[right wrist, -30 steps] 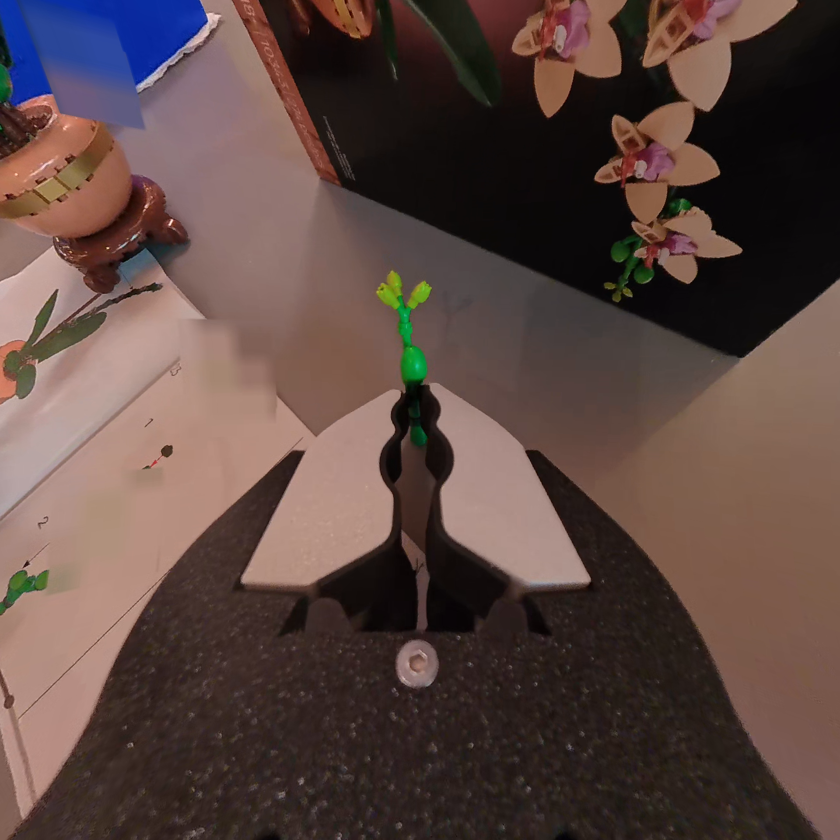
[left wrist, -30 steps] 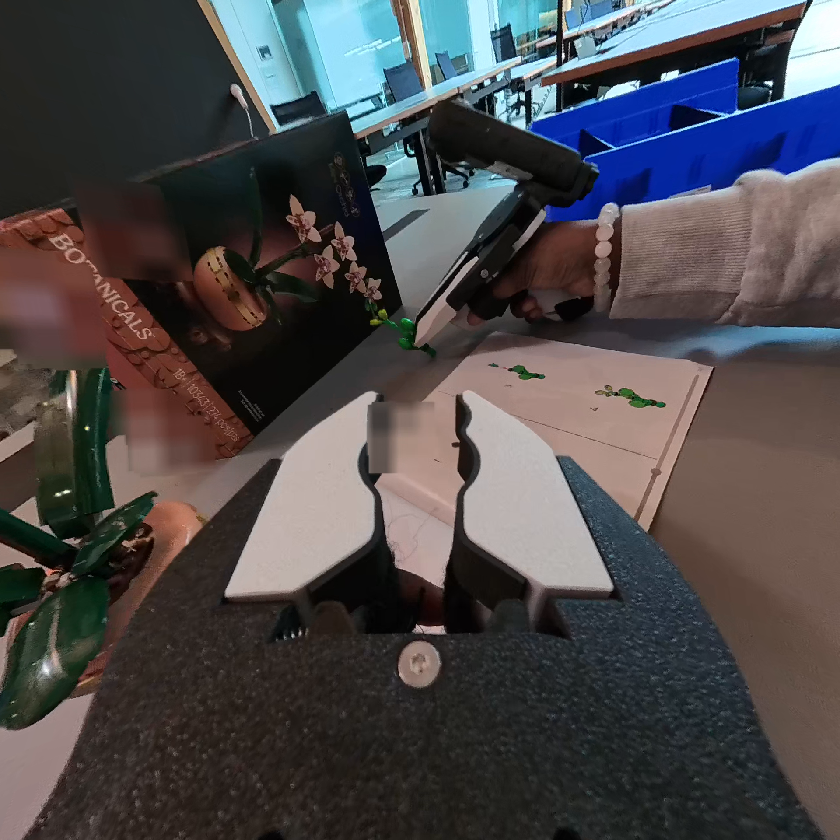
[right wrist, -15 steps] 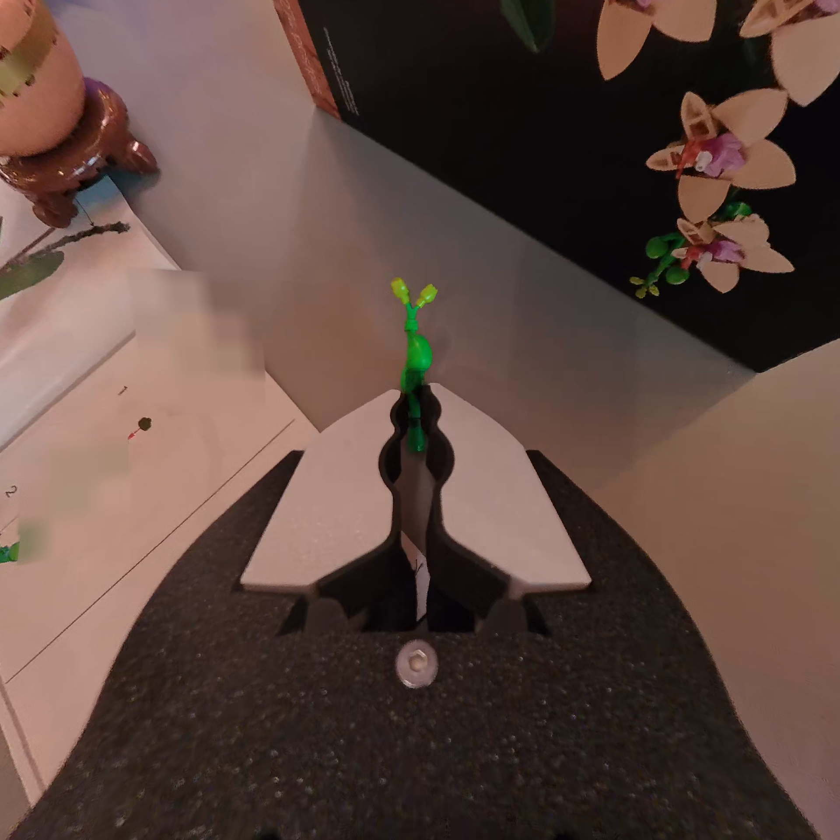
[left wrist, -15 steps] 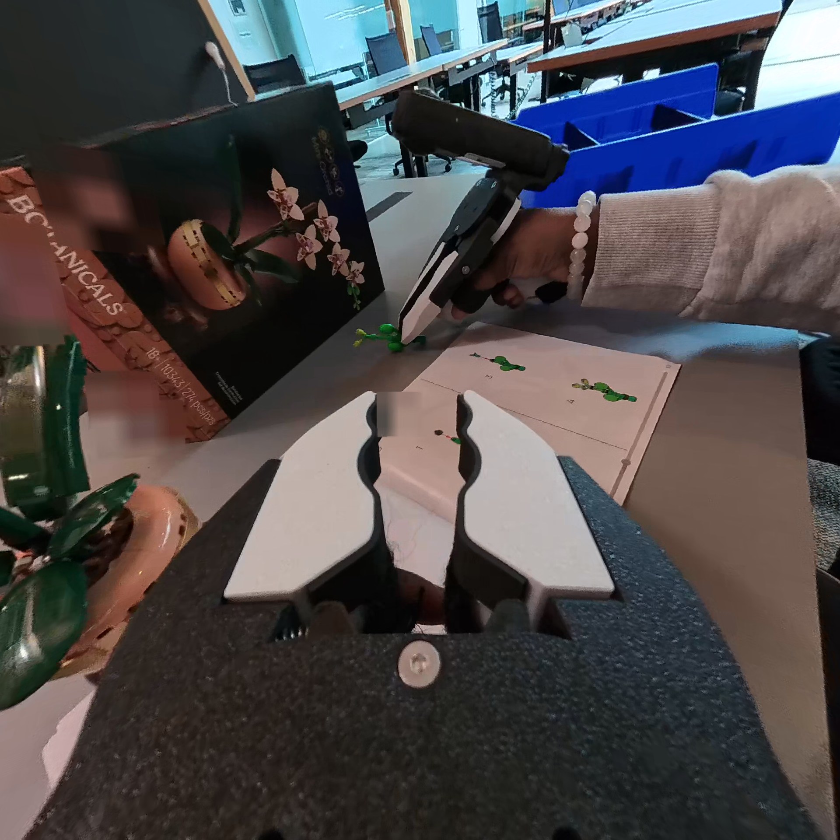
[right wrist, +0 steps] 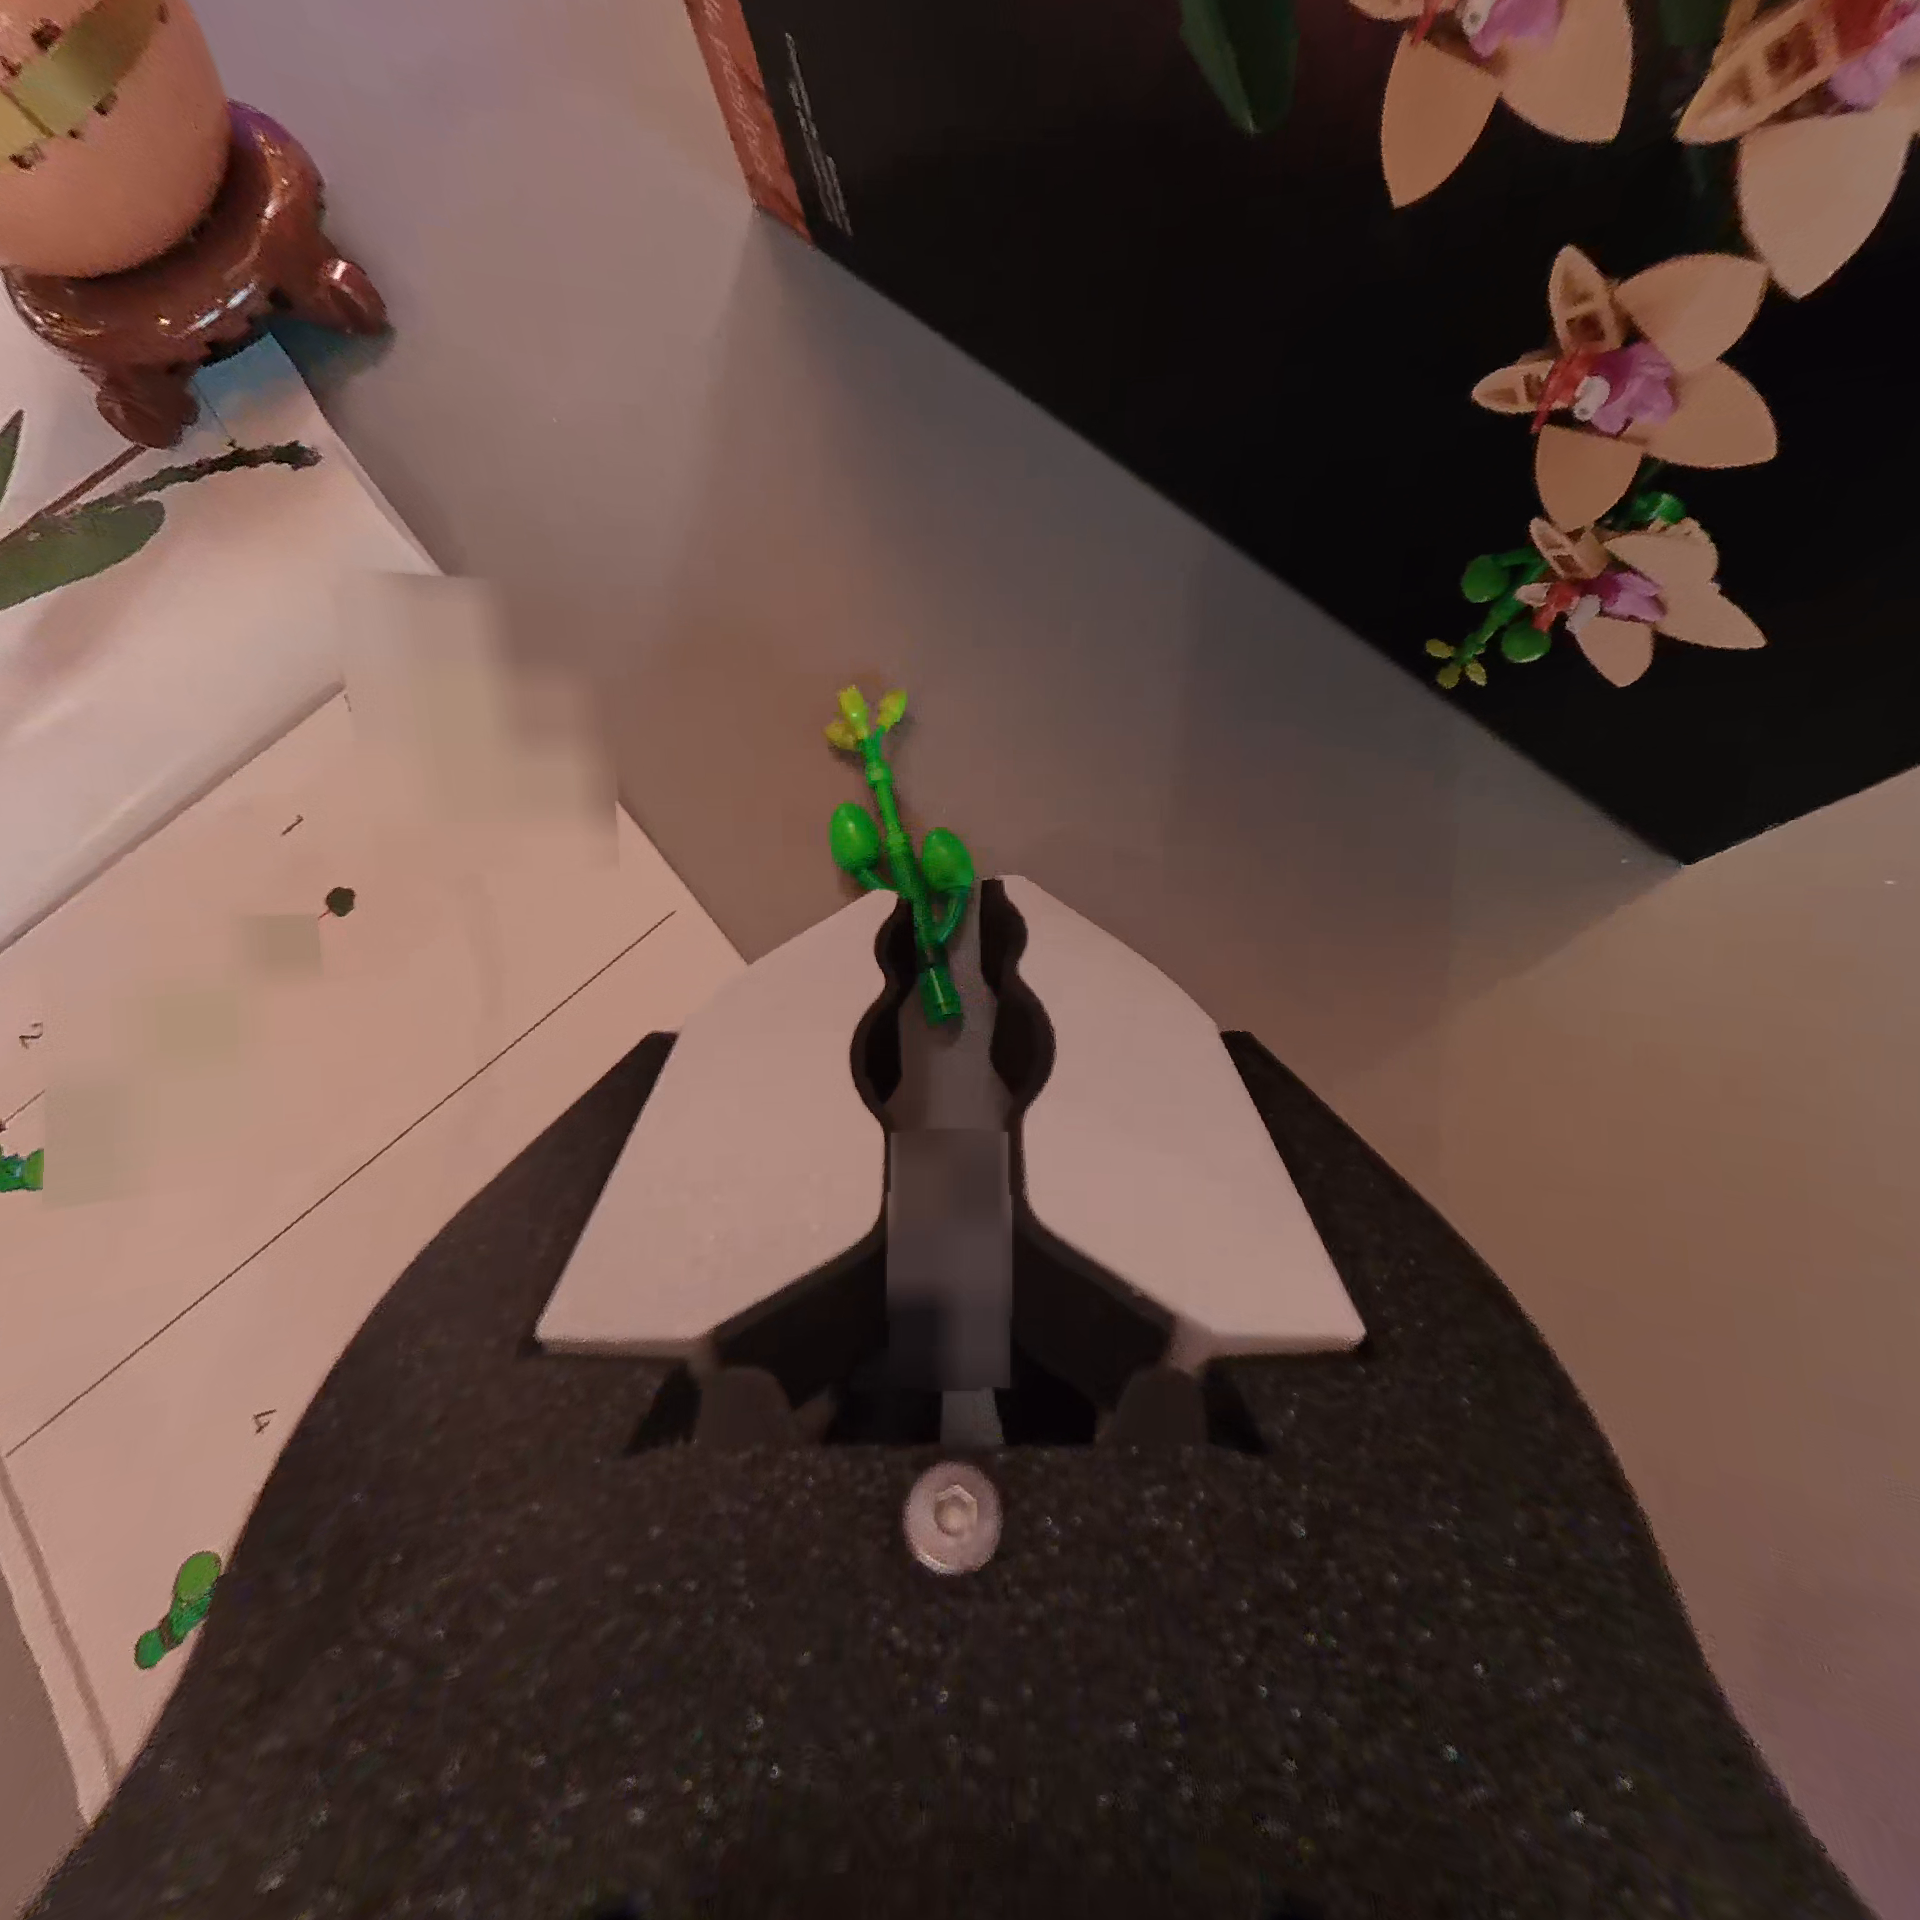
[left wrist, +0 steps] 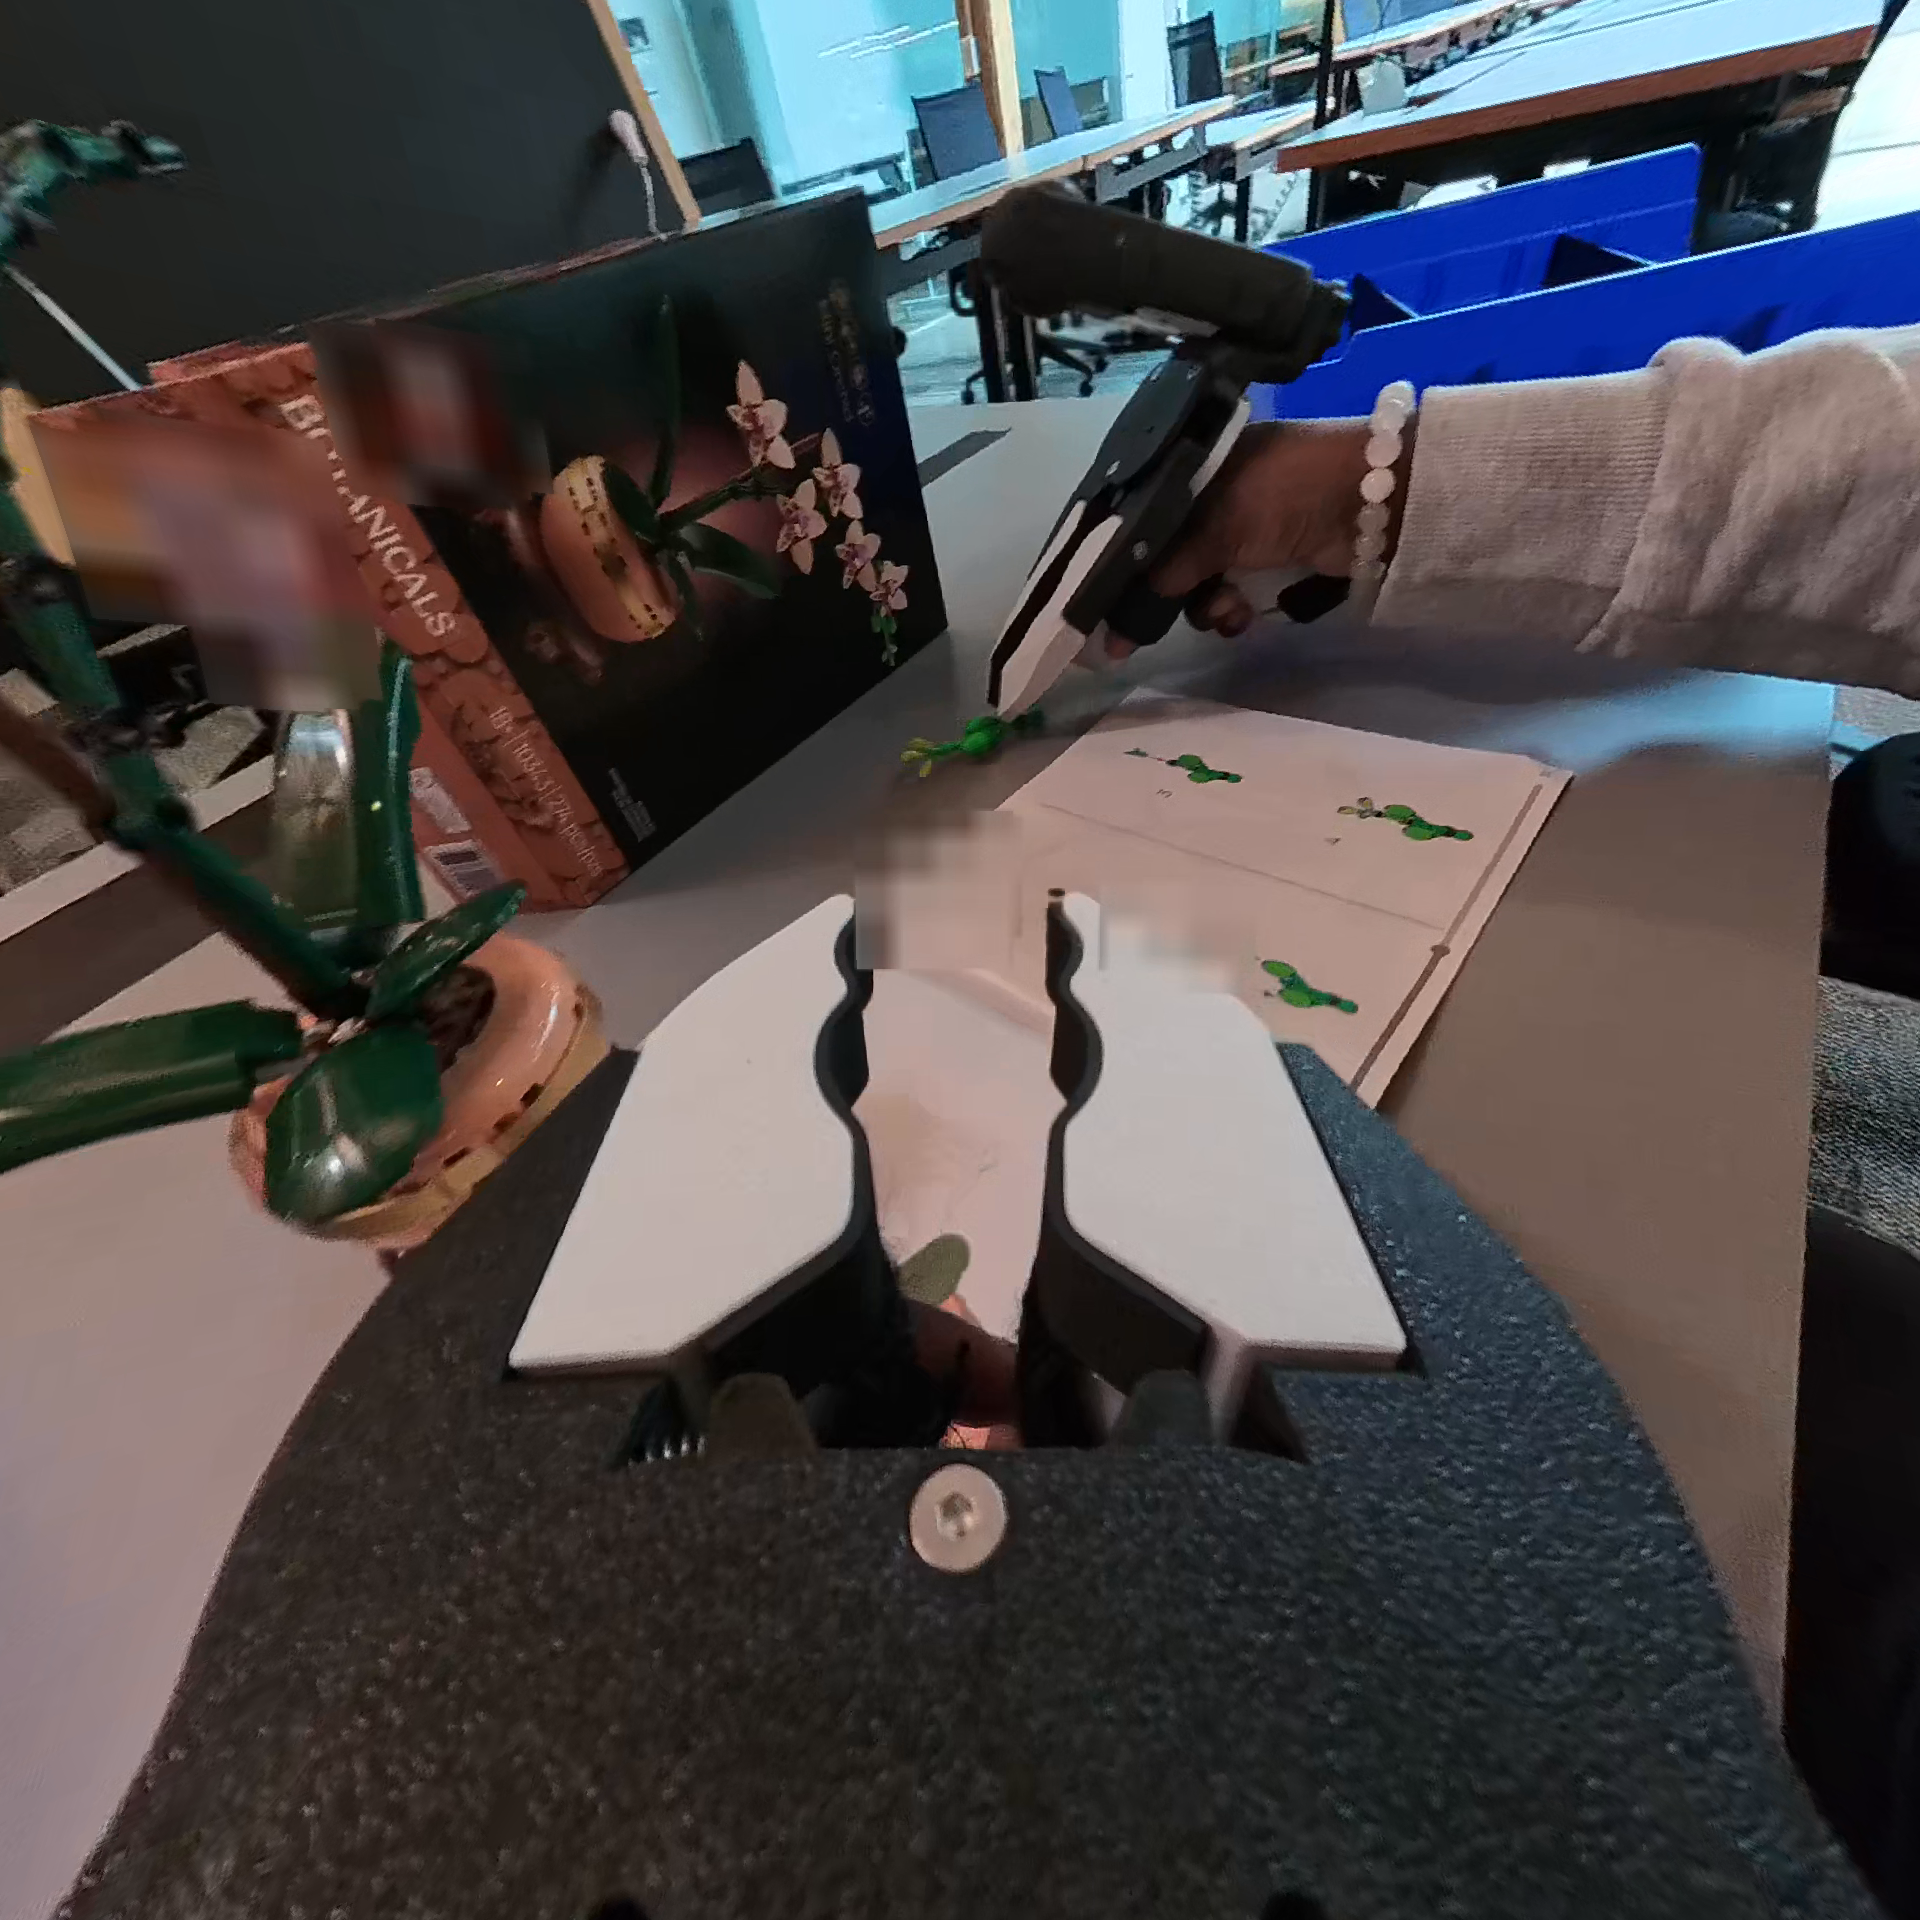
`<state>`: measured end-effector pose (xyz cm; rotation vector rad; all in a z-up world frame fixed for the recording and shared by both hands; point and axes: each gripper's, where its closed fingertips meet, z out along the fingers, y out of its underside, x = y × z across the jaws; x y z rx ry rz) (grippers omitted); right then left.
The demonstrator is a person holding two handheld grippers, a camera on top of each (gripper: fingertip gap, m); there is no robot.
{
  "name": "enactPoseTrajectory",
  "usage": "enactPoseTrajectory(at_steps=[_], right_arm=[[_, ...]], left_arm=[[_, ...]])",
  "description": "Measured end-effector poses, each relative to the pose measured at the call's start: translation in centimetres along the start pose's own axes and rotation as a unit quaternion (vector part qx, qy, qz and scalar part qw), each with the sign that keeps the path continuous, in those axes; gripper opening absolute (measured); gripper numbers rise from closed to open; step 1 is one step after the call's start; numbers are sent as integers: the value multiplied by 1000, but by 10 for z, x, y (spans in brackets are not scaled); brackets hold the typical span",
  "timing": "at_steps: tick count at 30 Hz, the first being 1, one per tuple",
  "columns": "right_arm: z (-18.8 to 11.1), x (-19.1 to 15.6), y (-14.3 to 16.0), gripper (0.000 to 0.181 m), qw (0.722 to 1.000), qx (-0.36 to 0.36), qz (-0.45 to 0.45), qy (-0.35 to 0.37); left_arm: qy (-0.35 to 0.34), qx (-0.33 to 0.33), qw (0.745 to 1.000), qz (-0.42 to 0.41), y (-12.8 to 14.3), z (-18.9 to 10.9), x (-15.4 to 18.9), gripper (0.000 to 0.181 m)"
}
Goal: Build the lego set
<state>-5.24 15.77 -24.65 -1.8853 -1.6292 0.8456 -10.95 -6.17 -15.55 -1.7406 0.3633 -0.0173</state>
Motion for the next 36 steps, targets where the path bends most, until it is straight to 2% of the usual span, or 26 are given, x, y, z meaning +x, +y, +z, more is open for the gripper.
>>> enactPoseTrajectory(at_steps=[2,4,6,8,10,11,13,15,16,17,19,20,23,26,28,33,36], right_arm=[[-9,-2,-7,10,999,31,-10,6],[-30,-17,-31,7,991,134,-30,-9],[-72,-45,-61,8,953,290,-66,-48],[-120,-73,-76,19,901,418,-96,-69],[-151,-97,-73,45,872,463,-138,-79],[-157,-109,-65,60,874,449,-163,-86],[-154,-123,-41,82,900,378,-201,-83],[-145,-125,-10,91,933,279,-219,-66],[-142,-126,5,78,945,234,-222,-58],[-138,-127,20,55,954,195,-220,-52],[-126,-133,49,17,972,120,-196,-53],[-119,-138,60,8,977,87,-186,-57],[-91,-149,76,6,982,32,-182,-41],[-60,-144,73,4,980,0,-197,4],[-45,-138,77,3,983,-36,-181,18],[-44,-138,81,0,993,-29,-118,-2],[-47,-140,84,0,993,-32,-113,-8]], left_arm=[[-7,13,1000,-13,0,-9,-3,31],[-8,39,998,-38,-2,-20,-6,32],[-11,65,995,-71,-5,-32,-10,39],[-12,81,994,-77,-4,-44,-12,58],[-16,86,995,-46,-3,-54,-12,71],[-22,78,996,-29,-1,-57,-12,70],[-16,53,998,-8,2,-57,-5,64],[16,21,1000,-2,7,-49,11,56],[31,-10,999,0,14,-44,19,52],[35,-51,998,10,25,-39,23,48],[7,-134,990,50,50,-34,14,40],[-22,-167,983,70,61,-36,3,36],[-91,-224,967,84,82,-44,-32,22],[-82,-288,954,26,108,-46,-44,11],[-69,-304,950,3,117,-45,-40,3],[-95,-306,947,-3,117,-48,-31,0],[-100,-298,949,-16,115,-51,-21,0]])
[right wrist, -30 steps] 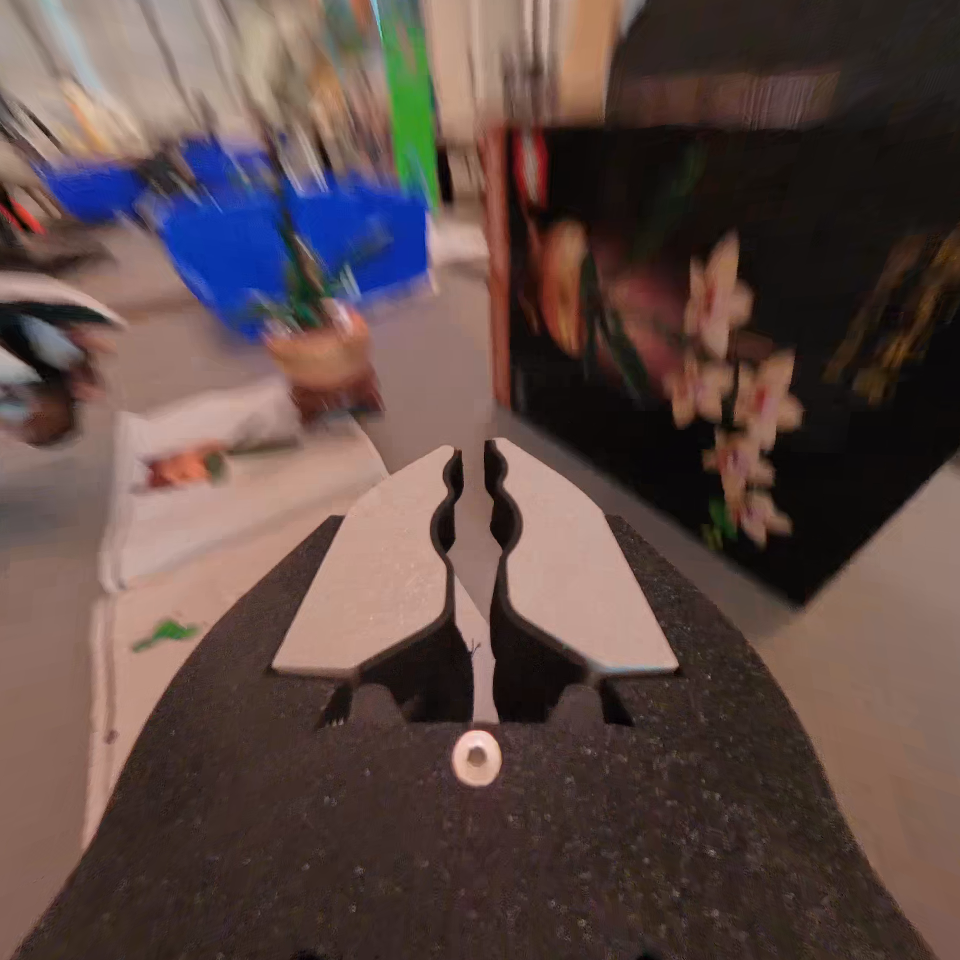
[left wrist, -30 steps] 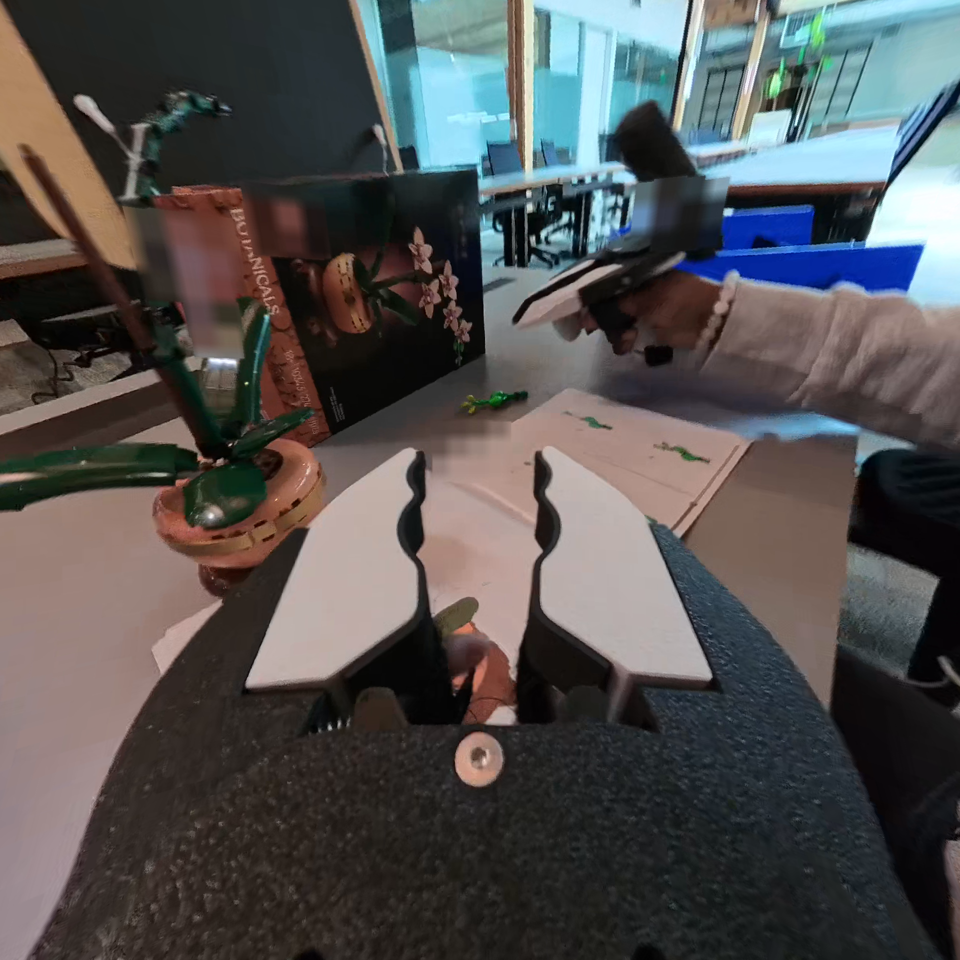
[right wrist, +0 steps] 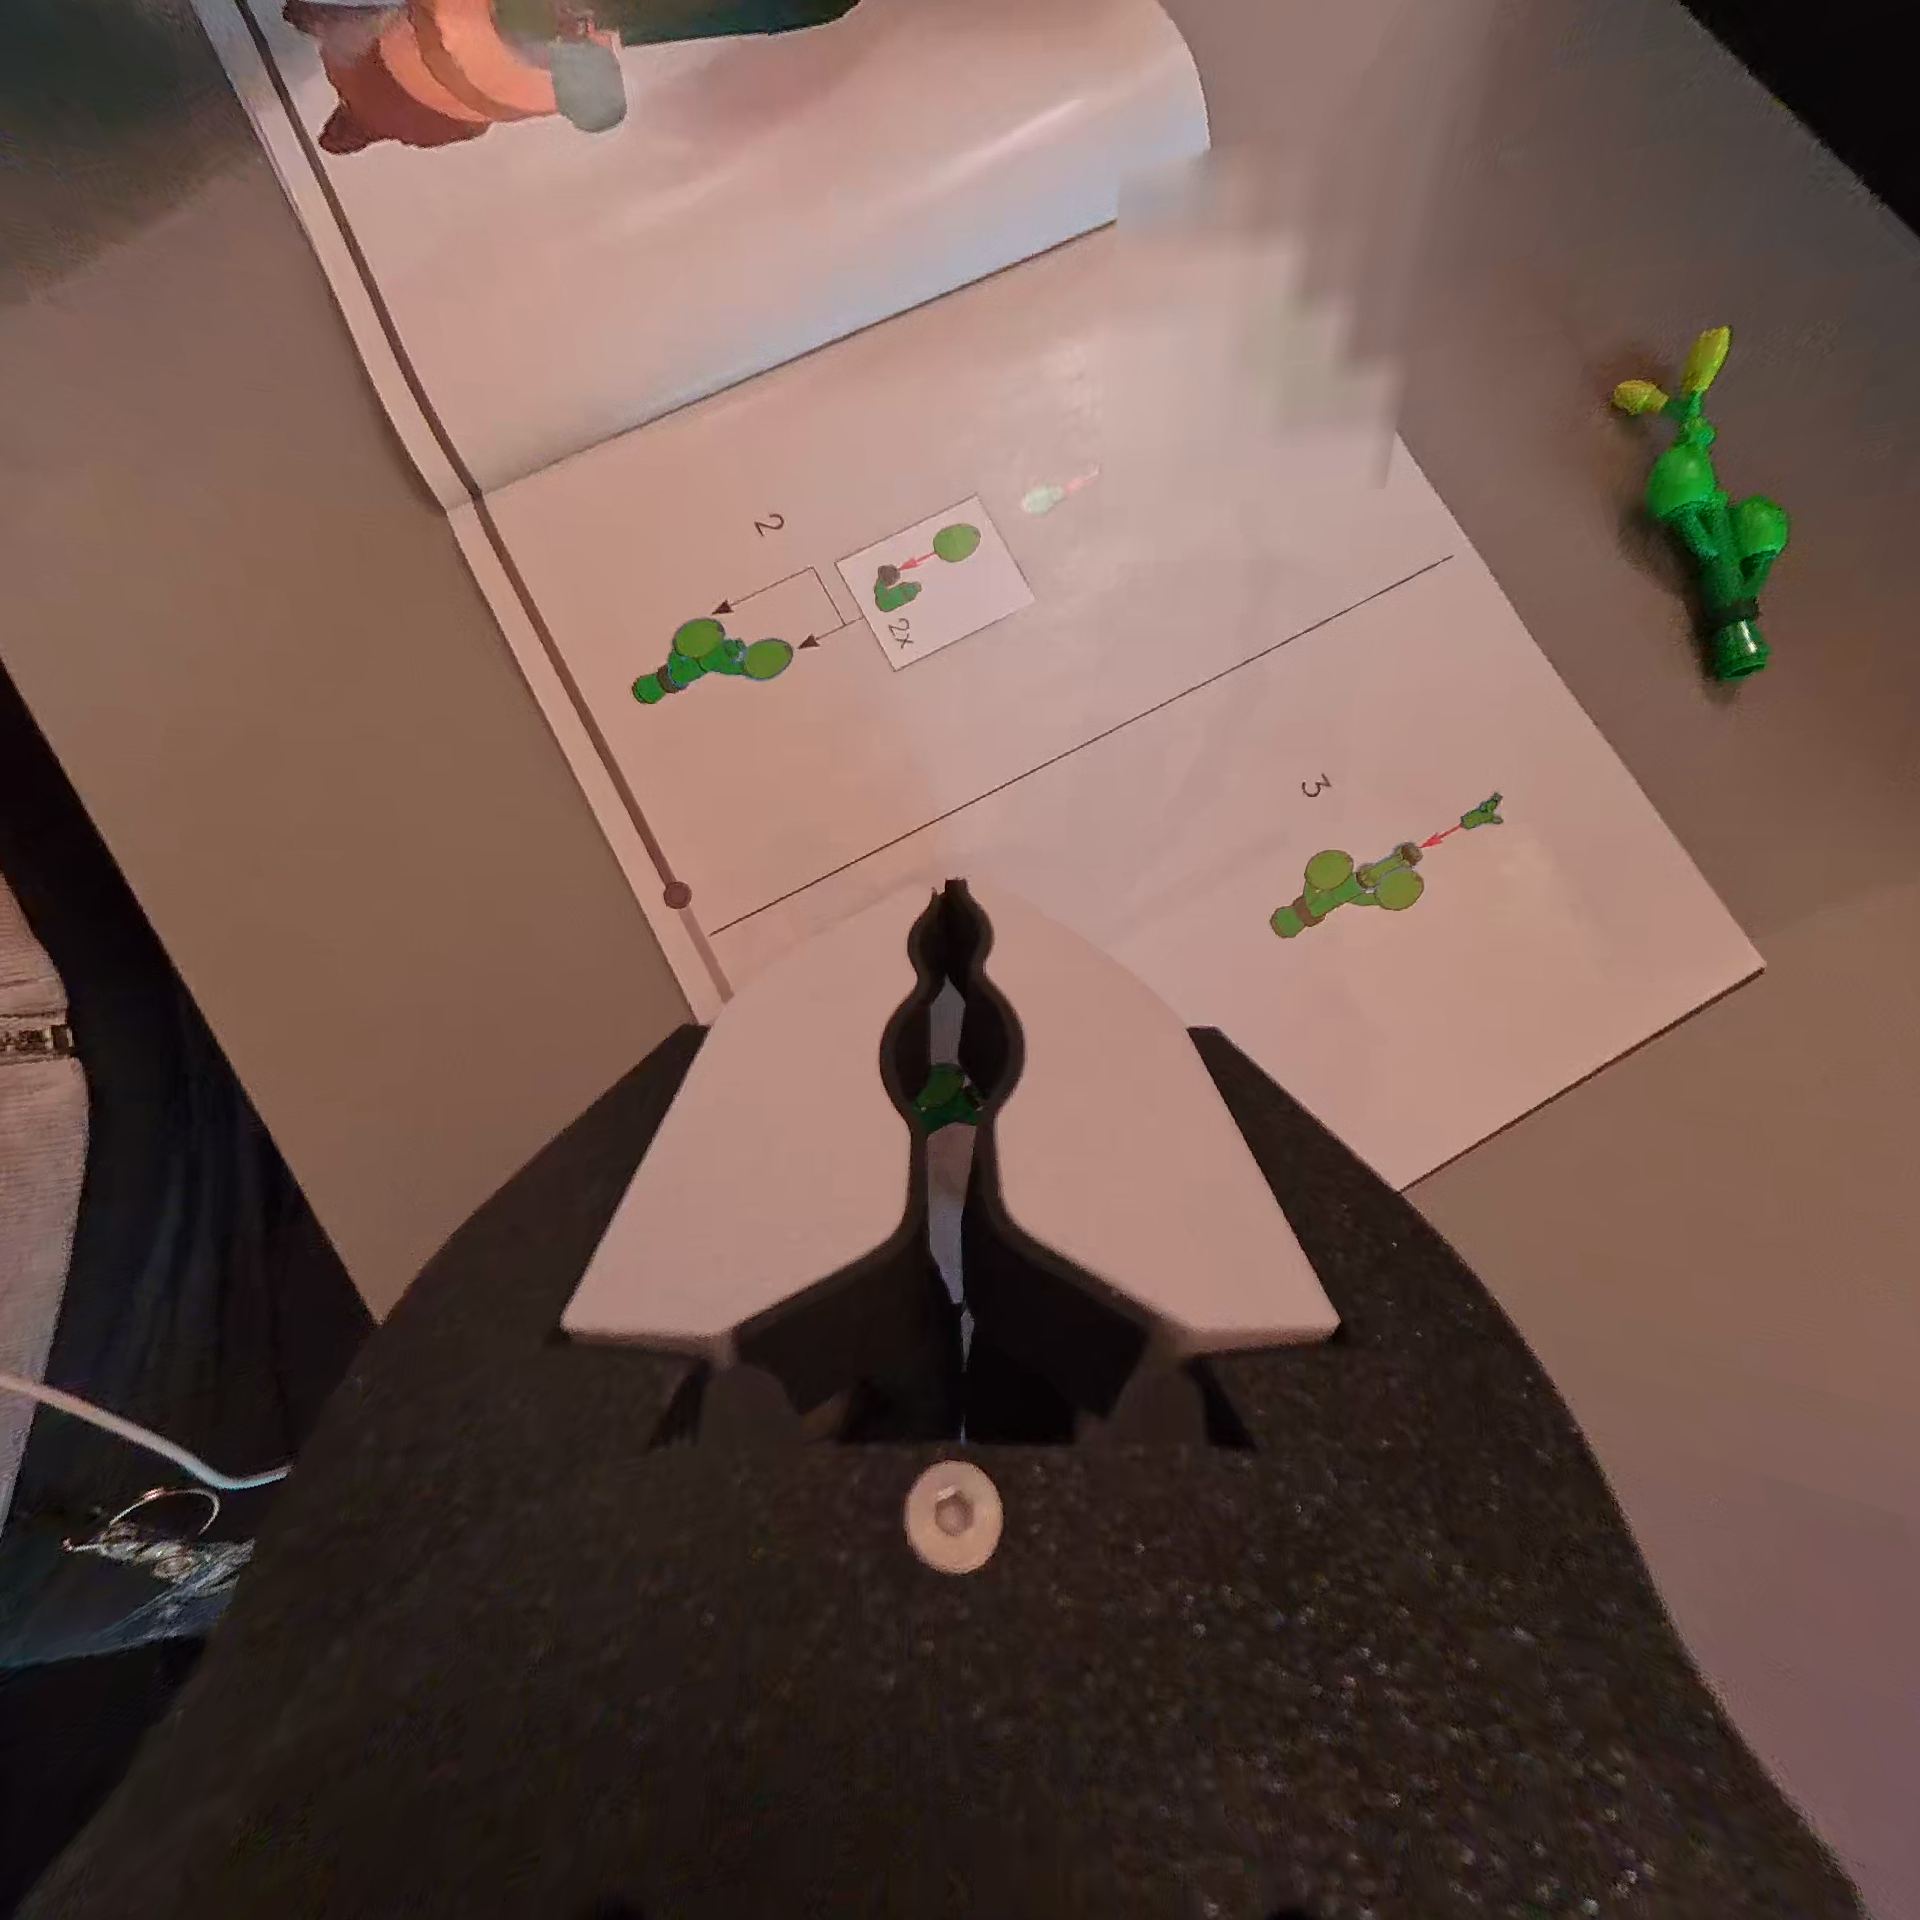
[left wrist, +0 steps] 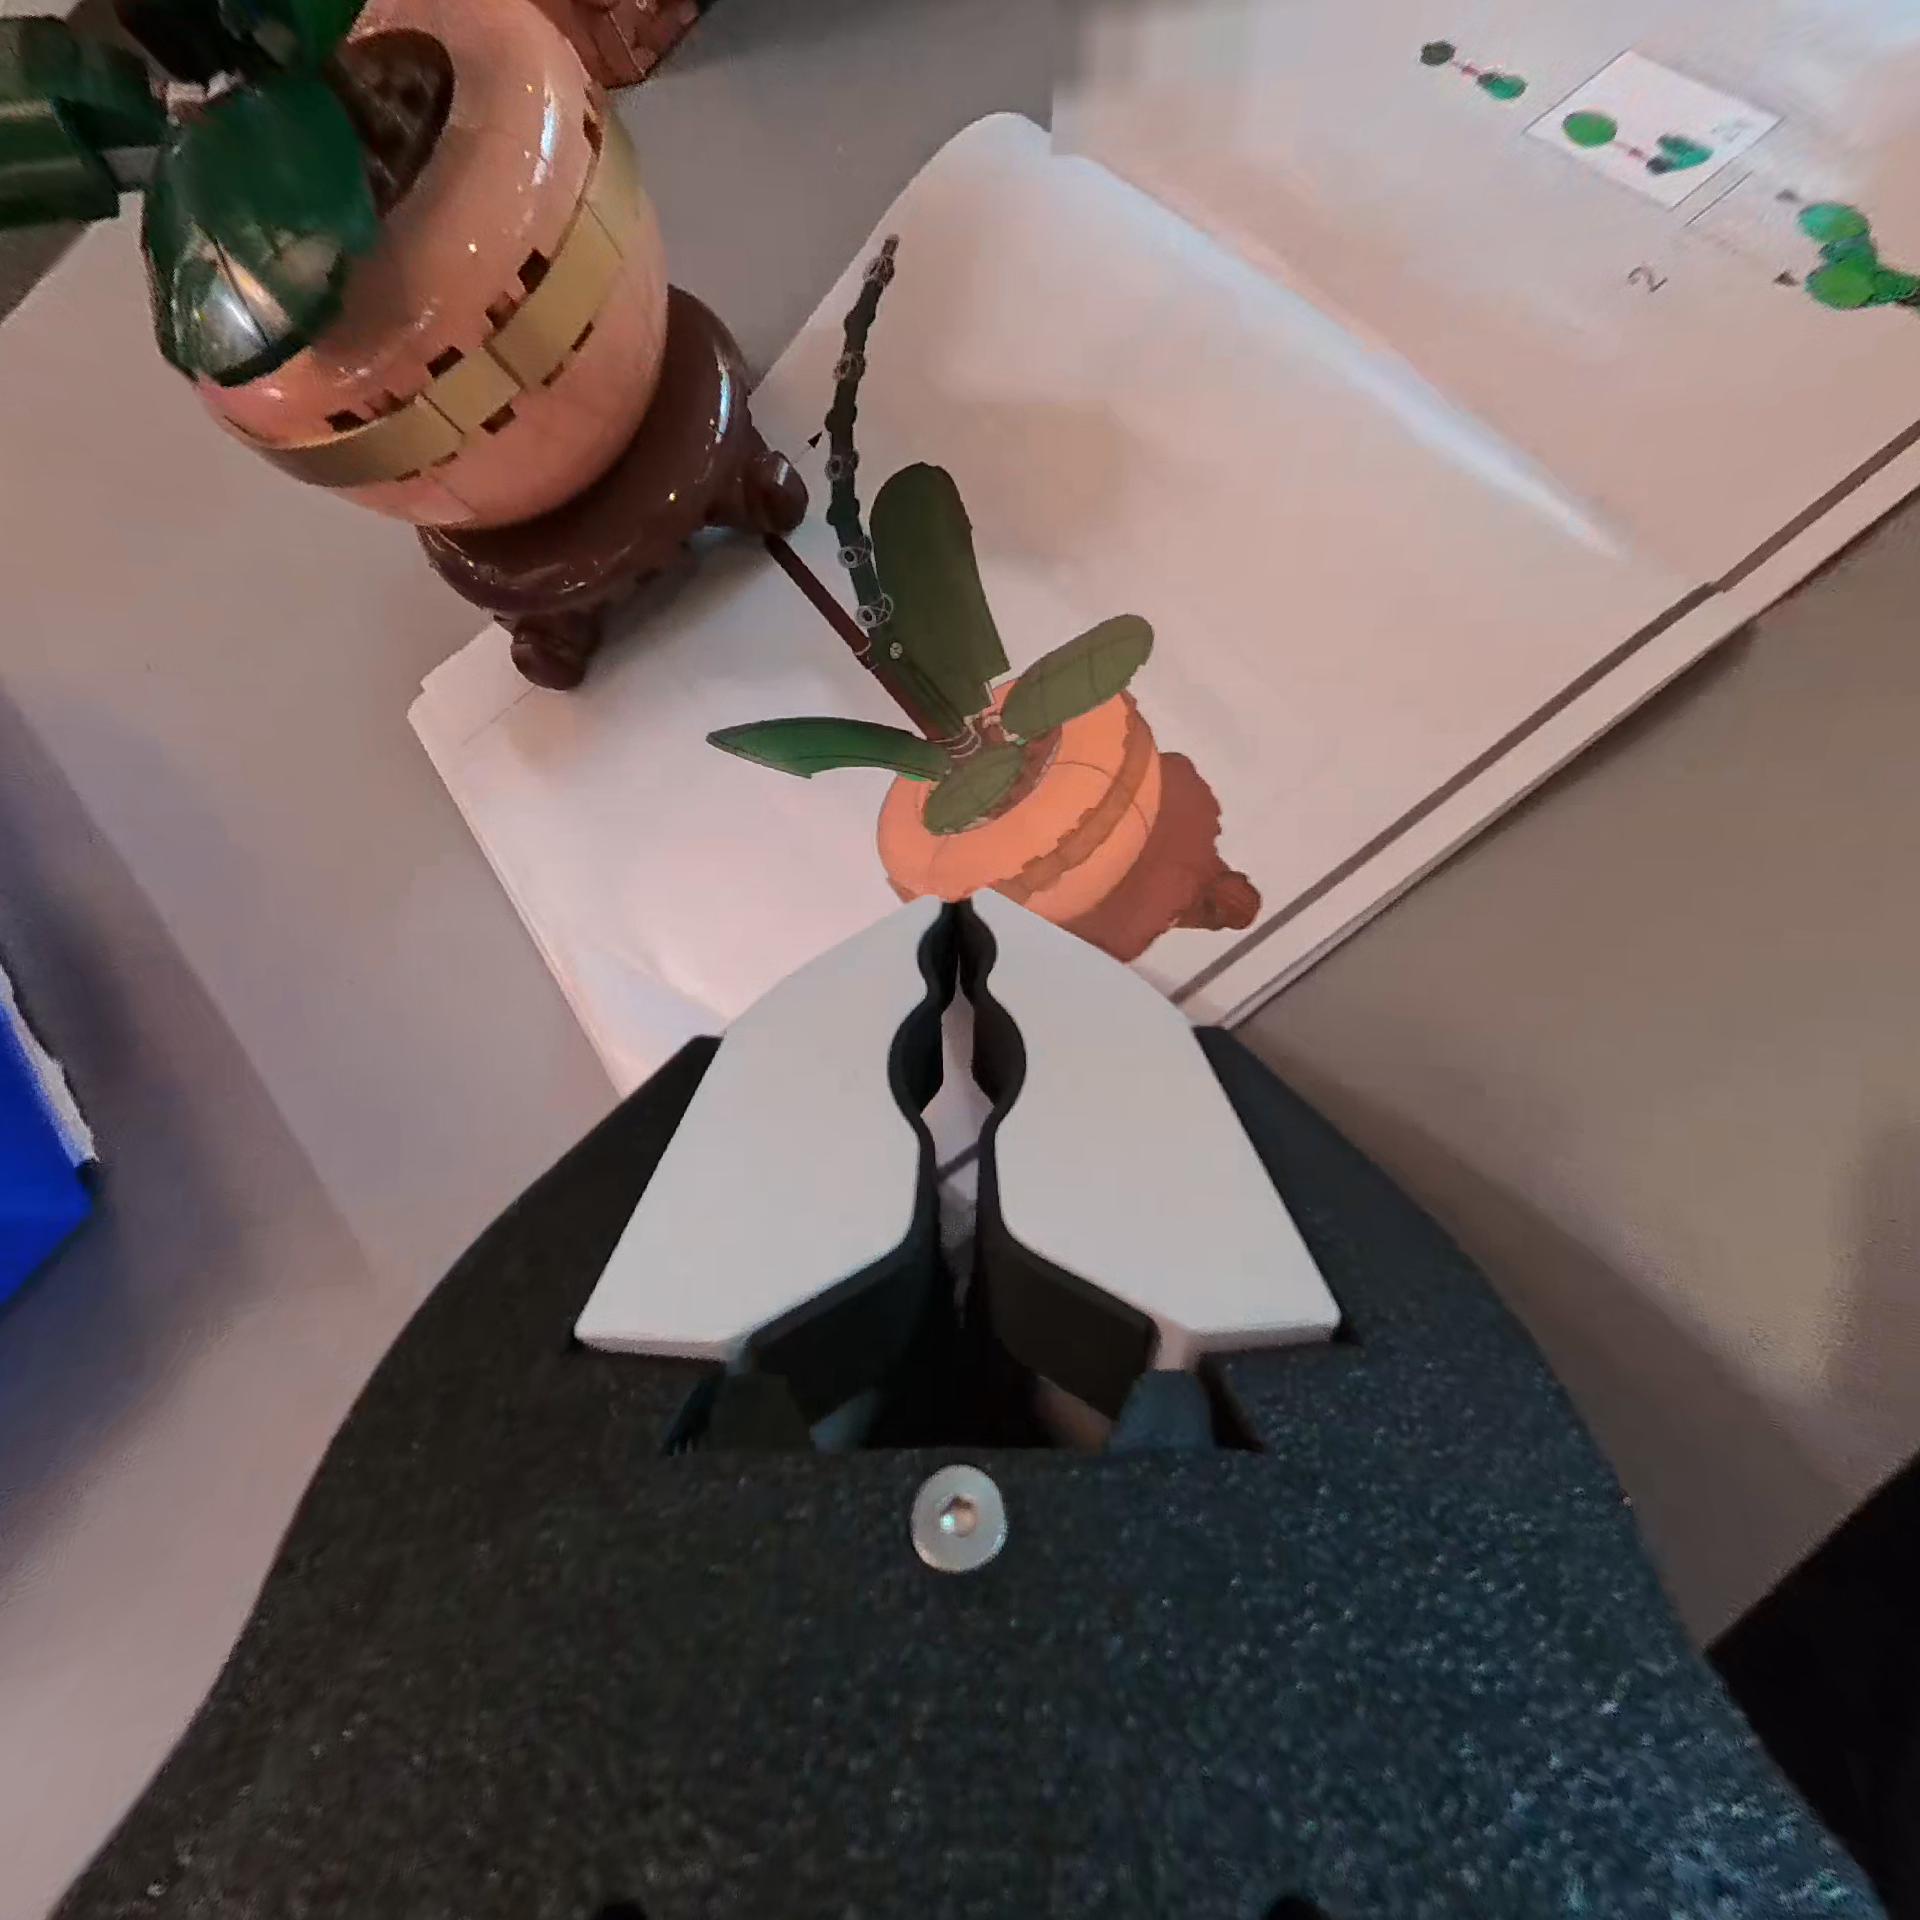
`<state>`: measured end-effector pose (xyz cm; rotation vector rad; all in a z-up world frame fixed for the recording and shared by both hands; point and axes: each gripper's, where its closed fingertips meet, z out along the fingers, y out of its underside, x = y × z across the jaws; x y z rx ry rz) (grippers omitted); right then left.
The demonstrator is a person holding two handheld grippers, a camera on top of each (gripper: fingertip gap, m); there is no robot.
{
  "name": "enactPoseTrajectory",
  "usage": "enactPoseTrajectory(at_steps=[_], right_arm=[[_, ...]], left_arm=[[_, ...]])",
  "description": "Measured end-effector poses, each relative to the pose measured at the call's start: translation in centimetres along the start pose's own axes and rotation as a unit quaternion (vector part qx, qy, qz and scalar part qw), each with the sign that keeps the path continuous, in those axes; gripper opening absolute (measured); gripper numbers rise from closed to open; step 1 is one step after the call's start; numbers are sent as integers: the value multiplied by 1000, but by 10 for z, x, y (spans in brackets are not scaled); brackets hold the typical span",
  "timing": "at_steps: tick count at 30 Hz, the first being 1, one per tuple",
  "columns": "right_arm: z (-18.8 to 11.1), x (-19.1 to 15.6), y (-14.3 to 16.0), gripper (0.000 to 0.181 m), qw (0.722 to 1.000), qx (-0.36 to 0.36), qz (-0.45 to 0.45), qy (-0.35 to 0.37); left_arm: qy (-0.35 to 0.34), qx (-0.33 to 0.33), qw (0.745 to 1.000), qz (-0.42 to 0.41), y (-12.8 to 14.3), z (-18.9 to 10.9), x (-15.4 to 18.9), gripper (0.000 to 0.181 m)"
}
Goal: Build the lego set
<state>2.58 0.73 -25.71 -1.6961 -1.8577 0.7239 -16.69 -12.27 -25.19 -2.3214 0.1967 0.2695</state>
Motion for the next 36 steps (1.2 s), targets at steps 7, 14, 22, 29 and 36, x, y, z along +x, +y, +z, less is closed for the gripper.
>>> enactPoseTrajectory(at_steps=[7,14,22,29,36], right_arm=[[-2,-1,2,0,999,-31,-10,-1],[1,1,-5,0,996,-79,-36,15],[57,-17,-155,91,992,115,-46,34],[132,6,-188,110,994,96,52,-4],[160,16,-203,95,995,97,20,11]], left_arm=[[-15,12,1000,-9,3,-7,9,0],[-4,16,1000,-12,5,-10,15,0],[0,17,1000,-16,5,-11,15,0],[3,19,1000,-18,5,-11,15,0],[4,19,1000,-20,5,-11,15,0]])
